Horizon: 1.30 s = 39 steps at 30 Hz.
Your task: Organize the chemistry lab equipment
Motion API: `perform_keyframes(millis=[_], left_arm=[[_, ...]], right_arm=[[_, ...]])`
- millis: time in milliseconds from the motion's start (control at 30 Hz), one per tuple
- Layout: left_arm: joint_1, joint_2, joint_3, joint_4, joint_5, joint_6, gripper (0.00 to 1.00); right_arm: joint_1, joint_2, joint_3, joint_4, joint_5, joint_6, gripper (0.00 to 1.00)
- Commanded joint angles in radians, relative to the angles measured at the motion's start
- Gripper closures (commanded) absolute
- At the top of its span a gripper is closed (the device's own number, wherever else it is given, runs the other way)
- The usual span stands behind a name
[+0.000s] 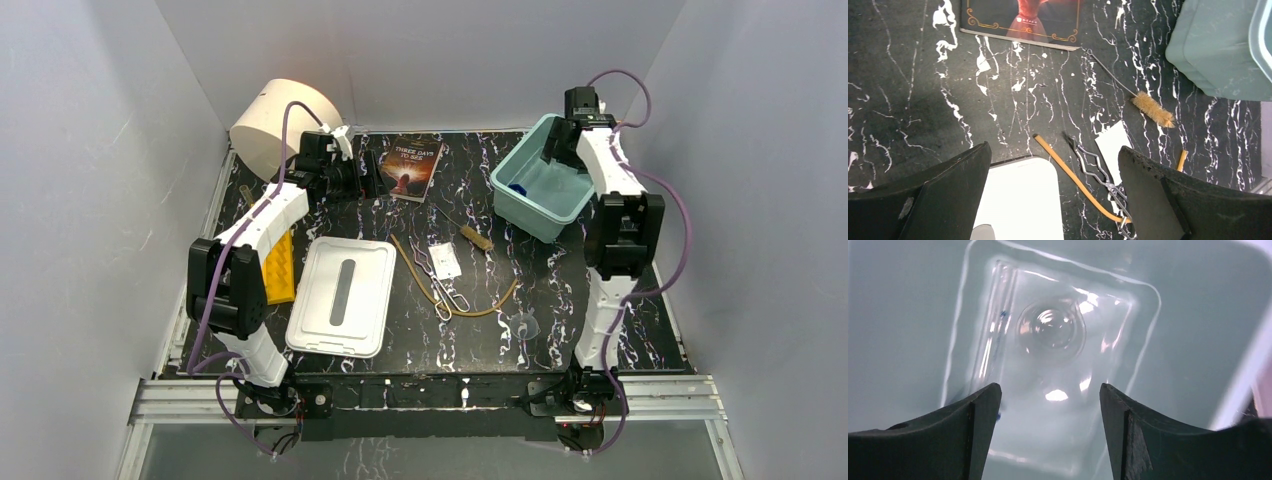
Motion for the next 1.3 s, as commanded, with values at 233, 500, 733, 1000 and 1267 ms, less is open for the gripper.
perform_keyframes(millis=[233, 500, 733, 1000, 1267], left_arm=[[-0.003, -0.069, 0.067, -0.049, -0.078, 0.000, 0.02], [-0.003, -0.072, 0.078, -0.054, -0.089, -0.029, 0.02], [-0.004, -0.076, 0.061, -0.042, -0.074, -0.058, 0.02], [-0.003, -0.067, 0.058, -0.033, -0.085, -0.098, 0.03], [-0.003, -0.063, 0.052, -0.050, -0.149, -0.124, 0.04]], right_arm=[[0.102, -0.468, -0.293, 0.200, -0.197, -0.145, 0.20], [0.273, -0.649, -0.448, 0.276, -0.353, -0.290, 0.22], [0.429, -0.767, -0.585, 0.123, -0.305, -0.237, 0.22], [0.594, -0.814, -0.790, 0.116, -0.223, -0.141, 0.24], [0.616, -0.632, -0.817, 0.223, -0.038, -0.176, 0.34]])
